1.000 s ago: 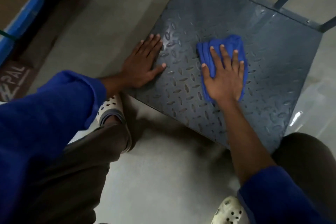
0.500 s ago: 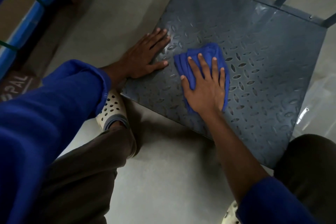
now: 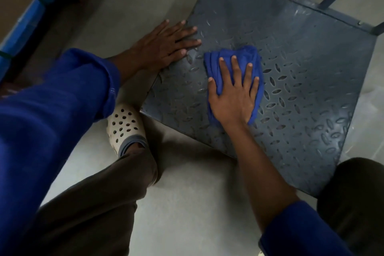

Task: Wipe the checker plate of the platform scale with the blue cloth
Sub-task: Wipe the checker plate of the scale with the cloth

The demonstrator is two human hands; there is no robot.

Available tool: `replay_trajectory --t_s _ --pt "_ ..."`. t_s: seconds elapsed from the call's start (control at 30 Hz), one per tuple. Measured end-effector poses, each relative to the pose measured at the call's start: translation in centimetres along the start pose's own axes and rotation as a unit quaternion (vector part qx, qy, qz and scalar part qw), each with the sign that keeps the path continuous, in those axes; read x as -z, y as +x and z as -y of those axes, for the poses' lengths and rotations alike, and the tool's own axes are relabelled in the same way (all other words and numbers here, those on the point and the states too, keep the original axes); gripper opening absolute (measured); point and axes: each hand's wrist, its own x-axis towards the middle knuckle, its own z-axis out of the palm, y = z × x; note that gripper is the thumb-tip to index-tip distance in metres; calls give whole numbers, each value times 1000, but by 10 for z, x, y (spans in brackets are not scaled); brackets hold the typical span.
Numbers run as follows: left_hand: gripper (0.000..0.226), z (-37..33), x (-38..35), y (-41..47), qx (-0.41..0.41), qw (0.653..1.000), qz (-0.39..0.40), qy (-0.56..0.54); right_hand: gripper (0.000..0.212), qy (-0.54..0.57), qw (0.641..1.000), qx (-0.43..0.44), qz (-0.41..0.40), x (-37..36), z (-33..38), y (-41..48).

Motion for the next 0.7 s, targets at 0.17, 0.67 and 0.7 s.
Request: replay_trajectory --t_s 0.17,0.67,0.7 --pt "56 1 7 4 24 1000 -2 -10 64 4 998 65 21 -8 33 31" --pt "54 12 3 7 -26 998 -26 50 58 34 957 278 69 0 29 28" --pt "54 12 3 6 -28 998 -23 50 58 28 944 320 74 -5 43 12"
